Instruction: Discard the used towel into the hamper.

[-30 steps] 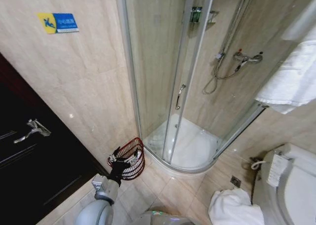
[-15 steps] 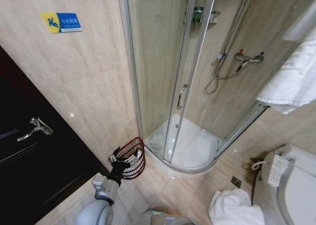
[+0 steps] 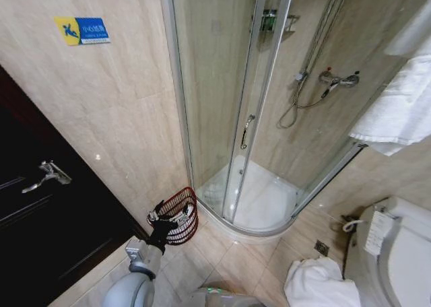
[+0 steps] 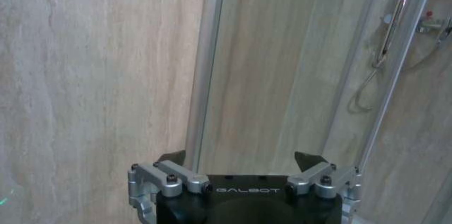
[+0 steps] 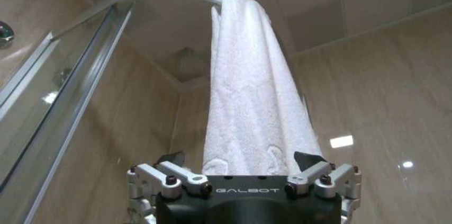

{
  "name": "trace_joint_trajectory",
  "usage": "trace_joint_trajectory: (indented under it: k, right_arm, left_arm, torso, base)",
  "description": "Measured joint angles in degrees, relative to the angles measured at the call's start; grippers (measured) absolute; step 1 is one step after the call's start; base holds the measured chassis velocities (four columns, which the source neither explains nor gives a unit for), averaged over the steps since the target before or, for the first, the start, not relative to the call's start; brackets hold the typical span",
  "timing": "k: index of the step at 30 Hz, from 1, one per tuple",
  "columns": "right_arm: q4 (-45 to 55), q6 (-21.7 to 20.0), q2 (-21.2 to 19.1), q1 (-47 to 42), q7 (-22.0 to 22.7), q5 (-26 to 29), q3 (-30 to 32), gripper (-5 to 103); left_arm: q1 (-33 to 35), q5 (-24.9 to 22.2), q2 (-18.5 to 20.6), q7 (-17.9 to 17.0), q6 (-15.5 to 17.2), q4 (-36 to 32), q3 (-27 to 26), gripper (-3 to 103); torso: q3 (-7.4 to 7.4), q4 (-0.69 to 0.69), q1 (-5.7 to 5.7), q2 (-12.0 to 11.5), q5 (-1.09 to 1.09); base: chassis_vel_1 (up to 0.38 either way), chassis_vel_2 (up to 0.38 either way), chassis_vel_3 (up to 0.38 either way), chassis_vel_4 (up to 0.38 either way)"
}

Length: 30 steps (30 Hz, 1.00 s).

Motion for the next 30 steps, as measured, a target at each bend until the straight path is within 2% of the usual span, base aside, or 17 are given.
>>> trace_joint_trajectory:
  k: [22,30]
  right_arm:
    - [0.0,0.0,0.0,0.0,0.0,0.0,0.0,100]
    - [0.0,0.0,0.0,0.0,0.0,0.0,0.0,100]
  left_arm:
    - [0.0,0.0,0.0,0.0,0.0,0.0,0.0,100]
    - [0.0,0.0,0.0,0.0,0.0,0.0,0.0,100]
  torso:
    - [0.0,0.0,0.0,0.0,-0.02]
    - [0.0,0.01,0.0,0.0,0.03]
  base:
    - [-0.004,-0.005,0.005,0.004]
    - [-0.138,-0.122,0.131,0.154]
